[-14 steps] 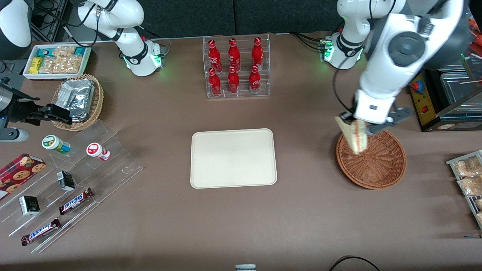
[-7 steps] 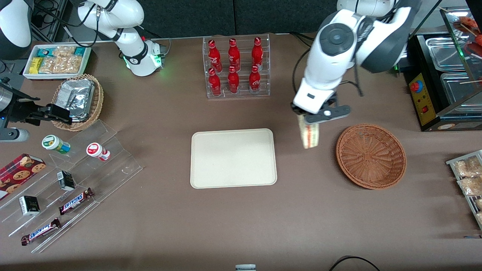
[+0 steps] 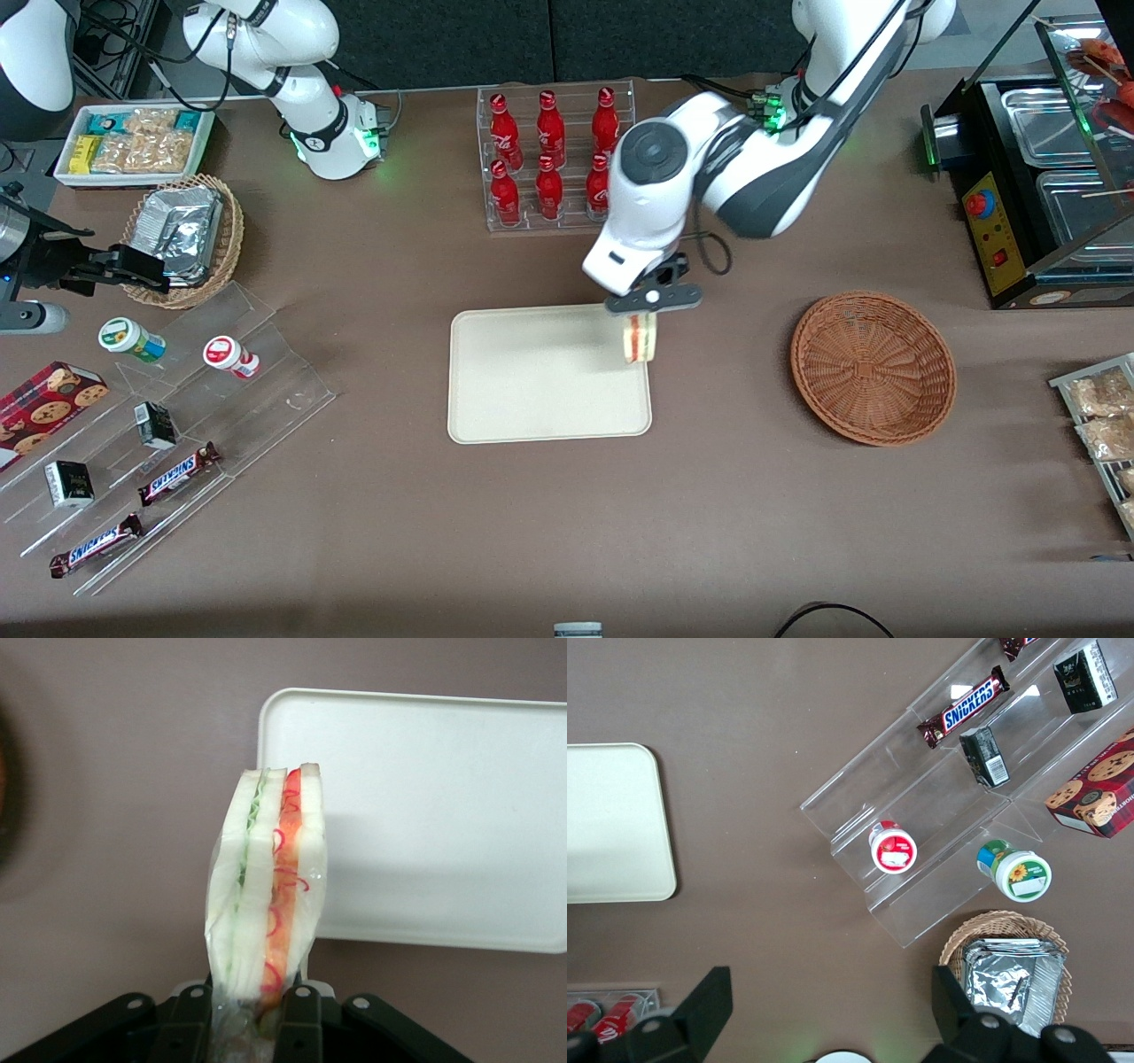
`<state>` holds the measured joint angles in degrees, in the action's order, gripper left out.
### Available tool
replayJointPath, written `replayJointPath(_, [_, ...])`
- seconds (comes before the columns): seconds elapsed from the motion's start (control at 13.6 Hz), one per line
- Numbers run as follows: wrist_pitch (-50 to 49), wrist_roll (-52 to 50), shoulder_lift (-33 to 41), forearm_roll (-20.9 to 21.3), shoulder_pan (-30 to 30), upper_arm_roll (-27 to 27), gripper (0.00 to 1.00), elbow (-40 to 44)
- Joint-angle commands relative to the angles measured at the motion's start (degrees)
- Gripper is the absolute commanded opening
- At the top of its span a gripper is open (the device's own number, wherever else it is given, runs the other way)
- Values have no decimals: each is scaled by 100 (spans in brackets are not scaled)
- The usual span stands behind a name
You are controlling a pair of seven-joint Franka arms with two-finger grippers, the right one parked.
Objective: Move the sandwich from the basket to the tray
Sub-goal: 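Carry the sandwich over the white tray and lower it onto it, then open the left gripper to release the sandwich upright on the tray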
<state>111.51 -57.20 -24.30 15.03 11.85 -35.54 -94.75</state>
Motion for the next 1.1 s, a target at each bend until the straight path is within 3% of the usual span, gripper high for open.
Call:
replayJointPath(0.0, [-60, -501, -767, 569, 351, 12, 25, 720])
replayJointPath(0.37, [370, -810, -1542, 1264, 511, 30, 25, 994])
replayJointPath(0.73, [898, -854, -1885, 1503, 651, 38, 26, 1002])
replayJointPath(1.03, [1169, -1310, -2166, 2108, 765, 38, 26, 1020])
